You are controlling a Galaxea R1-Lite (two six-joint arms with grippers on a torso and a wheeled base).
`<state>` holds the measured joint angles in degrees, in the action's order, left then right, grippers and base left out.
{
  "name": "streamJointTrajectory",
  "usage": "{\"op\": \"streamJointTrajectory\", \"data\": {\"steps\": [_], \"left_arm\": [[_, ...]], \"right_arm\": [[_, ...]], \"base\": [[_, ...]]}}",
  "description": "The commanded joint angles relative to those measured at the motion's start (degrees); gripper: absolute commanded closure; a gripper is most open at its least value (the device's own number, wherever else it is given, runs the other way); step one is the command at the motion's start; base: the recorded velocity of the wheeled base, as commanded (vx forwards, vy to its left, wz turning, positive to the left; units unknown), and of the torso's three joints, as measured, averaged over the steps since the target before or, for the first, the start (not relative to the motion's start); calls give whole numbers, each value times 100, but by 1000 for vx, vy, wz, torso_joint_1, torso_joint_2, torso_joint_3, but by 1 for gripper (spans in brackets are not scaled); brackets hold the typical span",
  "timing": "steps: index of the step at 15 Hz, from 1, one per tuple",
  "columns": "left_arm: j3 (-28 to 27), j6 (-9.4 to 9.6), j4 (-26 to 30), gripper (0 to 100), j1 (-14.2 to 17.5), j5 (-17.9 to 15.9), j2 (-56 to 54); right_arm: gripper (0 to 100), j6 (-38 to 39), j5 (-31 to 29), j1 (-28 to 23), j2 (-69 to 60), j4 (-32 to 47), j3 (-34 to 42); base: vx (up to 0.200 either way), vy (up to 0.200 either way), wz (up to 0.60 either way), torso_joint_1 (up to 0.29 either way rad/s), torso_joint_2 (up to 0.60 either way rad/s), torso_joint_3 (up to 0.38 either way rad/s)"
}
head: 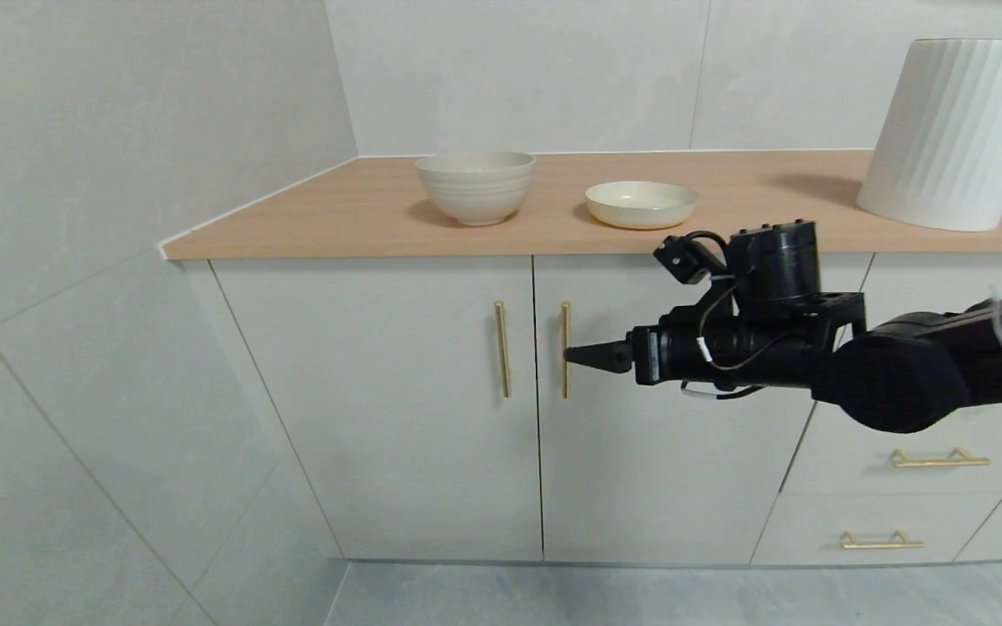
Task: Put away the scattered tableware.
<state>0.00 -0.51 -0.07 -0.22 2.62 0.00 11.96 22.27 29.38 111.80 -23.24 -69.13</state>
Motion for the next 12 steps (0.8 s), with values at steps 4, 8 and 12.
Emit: {"op": "streamJointTrajectory", "data": {"steps": [4,8,12], "left_arm": [[0,-2,-1,0,-4,2,0],[0,7,-1,0,4,2,0],[0,7,-1,0,4,2,0]], "right_arm": [[0,615,-48,103,1151,-1342,-215],[0,685,-48,103,1344,-1500,-373],[0,957,-56,112,1538,-2018,-478]], "base": [[0,0,0,0,0,0],[0,0,0,0,0,0],[0,0,0,0,0,0]]}}
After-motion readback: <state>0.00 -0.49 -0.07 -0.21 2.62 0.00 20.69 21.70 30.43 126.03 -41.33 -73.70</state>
